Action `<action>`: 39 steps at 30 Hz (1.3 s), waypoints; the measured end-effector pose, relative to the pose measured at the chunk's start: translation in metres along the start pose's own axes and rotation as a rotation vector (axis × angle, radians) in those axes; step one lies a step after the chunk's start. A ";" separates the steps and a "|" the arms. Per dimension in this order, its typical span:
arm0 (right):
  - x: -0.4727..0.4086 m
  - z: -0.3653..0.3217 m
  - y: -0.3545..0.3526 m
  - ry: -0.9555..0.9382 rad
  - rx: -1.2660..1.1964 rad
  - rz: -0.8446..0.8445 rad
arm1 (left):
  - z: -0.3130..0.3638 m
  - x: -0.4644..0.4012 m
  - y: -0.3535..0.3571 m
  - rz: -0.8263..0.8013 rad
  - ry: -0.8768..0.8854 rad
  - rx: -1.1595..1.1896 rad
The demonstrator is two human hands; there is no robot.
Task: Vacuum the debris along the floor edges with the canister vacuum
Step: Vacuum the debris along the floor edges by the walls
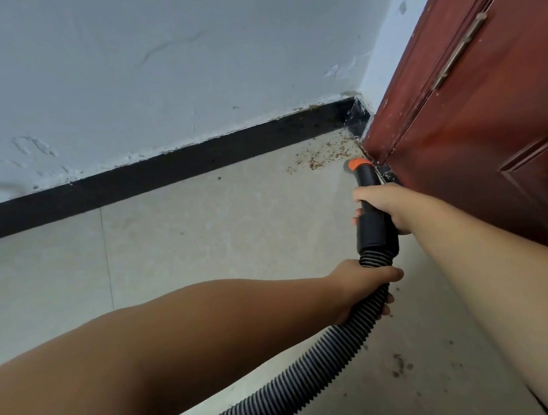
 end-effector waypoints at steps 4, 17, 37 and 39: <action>-0.011 -0.008 -0.007 -0.021 -0.027 0.033 | 0.007 -0.009 -0.001 0.033 0.011 0.006; 0.018 0.007 0.068 -0.091 0.062 -0.089 | -0.034 0.028 -0.034 0.230 0.010 0.023; -0.002 -0.004 0.005 -0.006 0.032 0.003 | 0.003 0.001 0.000 0.159 0.037 -0.053; -0.007 -0.009 -0.006 -0.009 0.027 0.021 | 0.011 -0.007 0.006 0.155 0.043 -0.054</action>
Point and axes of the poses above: each hand's wrist, its own x-axis away from the middle knuckle, its own y-axis out of the palm, z = x × y, the point moved 6 cm from there along -x, towards the middle knuckle, and after that the axes turned 4 degrees about y, right-handed, at the moved point
